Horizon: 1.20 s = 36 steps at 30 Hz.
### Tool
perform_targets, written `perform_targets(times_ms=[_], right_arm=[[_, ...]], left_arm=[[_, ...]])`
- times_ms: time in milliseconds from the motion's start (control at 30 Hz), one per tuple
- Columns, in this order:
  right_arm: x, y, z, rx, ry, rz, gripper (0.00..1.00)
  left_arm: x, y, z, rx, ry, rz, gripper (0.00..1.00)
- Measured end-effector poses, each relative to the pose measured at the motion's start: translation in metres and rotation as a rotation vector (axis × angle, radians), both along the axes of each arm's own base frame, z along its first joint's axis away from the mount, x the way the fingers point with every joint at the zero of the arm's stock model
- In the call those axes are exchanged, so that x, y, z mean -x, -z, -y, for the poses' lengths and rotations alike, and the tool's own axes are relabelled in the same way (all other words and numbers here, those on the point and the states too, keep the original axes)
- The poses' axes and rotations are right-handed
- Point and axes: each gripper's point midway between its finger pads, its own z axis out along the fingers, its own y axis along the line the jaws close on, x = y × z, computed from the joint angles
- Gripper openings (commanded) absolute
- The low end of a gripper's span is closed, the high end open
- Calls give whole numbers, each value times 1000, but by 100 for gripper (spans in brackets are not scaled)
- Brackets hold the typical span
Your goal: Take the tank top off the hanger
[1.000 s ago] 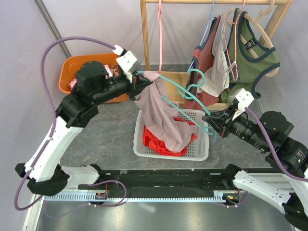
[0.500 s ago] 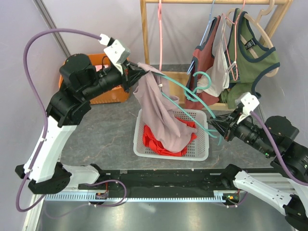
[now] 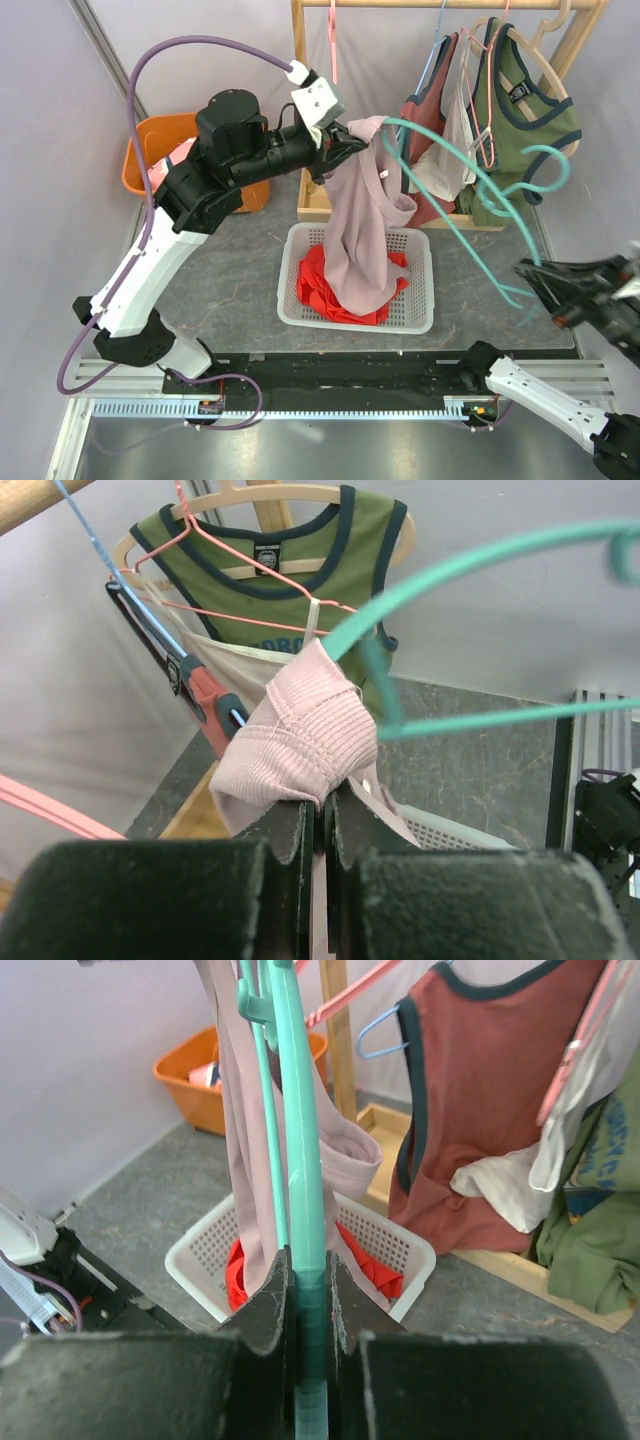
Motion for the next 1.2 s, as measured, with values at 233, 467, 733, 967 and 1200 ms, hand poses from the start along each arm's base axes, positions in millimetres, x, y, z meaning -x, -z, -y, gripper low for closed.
perform_targets(times_ms=[233, 467, 733, 967, 1200], right_arm=[[33, -17, 34, -103, 26, 7, 0], [30, 9, 32, -75, 53, -120, 0], [-3, 15, 16, -13, 121, -168, 0], [-43, 19, -3, 68, 203, -221, 0], [-55, 3, 2, 60, 274, -205, 0]], left_arm=[[-17, 19, -1, -55, -72, 8, 2], [-16, 39, 6, -99, -44, -6, 2], [61, 135, 43, -348, 276, -77, 2], [67, 216, 25, -547, 254, -119, 2], [59, 291, 0, -729, 199, -163, 3]])
